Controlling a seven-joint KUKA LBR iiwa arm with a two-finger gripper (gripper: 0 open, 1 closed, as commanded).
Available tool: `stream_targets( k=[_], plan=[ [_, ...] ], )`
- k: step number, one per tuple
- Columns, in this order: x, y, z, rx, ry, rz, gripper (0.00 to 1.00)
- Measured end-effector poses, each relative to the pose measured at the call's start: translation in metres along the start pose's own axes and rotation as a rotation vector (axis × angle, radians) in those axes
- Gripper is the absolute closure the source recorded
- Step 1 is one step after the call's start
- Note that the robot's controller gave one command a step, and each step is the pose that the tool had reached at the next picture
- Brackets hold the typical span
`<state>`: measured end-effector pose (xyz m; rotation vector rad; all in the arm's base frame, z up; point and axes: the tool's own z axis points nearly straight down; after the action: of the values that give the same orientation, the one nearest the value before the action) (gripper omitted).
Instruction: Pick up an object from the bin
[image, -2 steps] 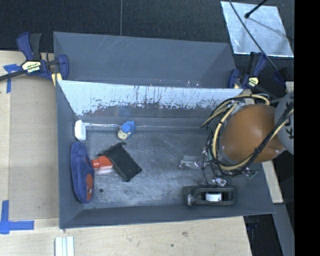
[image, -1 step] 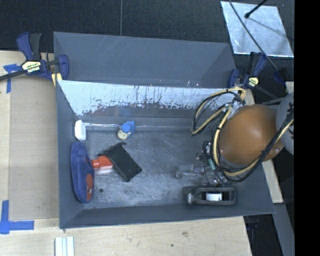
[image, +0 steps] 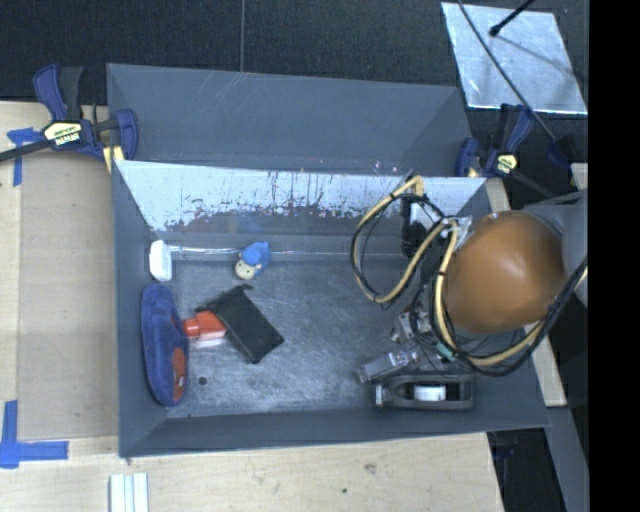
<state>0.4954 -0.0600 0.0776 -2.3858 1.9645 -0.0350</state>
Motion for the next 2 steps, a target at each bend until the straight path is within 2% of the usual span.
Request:
stream_targets(
  k=[1,2],
  plan=[
    [-0.033,-0.003,-0.002,-0.028,0.002,-0.440,0.00],
    [-0.044,0.000,0.000,-0.029,-0.020,-0.443,1.00]
  ],
)
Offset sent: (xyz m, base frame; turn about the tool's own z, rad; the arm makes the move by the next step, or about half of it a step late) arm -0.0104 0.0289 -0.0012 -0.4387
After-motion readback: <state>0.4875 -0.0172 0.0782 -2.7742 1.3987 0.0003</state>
